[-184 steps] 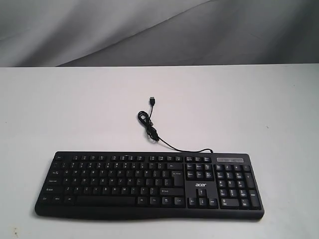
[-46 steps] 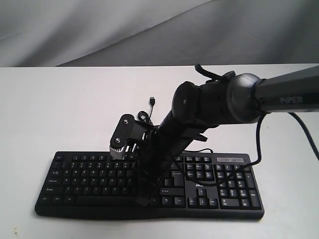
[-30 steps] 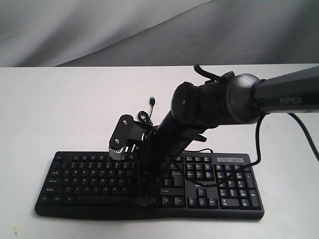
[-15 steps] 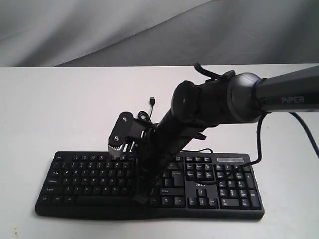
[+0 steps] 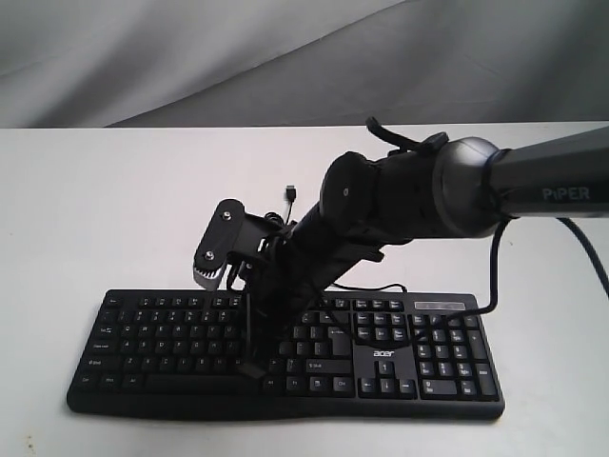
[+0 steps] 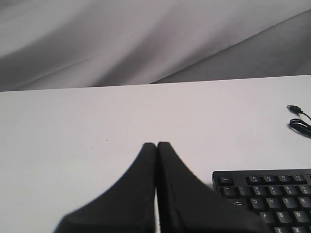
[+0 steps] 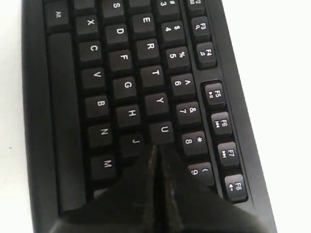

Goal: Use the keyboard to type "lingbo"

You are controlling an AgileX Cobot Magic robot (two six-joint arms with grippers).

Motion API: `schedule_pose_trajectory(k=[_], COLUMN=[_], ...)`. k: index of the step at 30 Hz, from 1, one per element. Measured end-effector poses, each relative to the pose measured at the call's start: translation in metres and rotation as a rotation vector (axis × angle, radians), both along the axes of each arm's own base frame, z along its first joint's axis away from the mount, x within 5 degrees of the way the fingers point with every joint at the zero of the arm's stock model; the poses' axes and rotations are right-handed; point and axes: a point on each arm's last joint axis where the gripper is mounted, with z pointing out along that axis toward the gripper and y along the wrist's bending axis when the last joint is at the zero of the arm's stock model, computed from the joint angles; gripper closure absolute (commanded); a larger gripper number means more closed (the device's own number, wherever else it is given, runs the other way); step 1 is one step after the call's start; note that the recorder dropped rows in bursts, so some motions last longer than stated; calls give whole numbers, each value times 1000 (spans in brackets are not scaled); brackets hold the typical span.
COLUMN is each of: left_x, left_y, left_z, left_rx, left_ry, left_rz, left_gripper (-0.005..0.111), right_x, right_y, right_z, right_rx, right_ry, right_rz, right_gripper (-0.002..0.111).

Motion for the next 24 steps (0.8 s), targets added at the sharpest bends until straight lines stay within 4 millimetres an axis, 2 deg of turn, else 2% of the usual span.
schedule_pose_trajectory(k=[8, 24], left_x=[0, 0], left_y=[0, 0], left_z=[0, 0], left_rx=[0, 0], left_ry=[0, 0], left_rz=[0, 0], left_gripper=[106, 106], right_x=[5, 6], right_y=[4, 6], right_z=[-10, -15], right_rx=[24, 28], right_ry=[-14, -2], right_rz=[-26, -34], right_gripper=[108, 108])
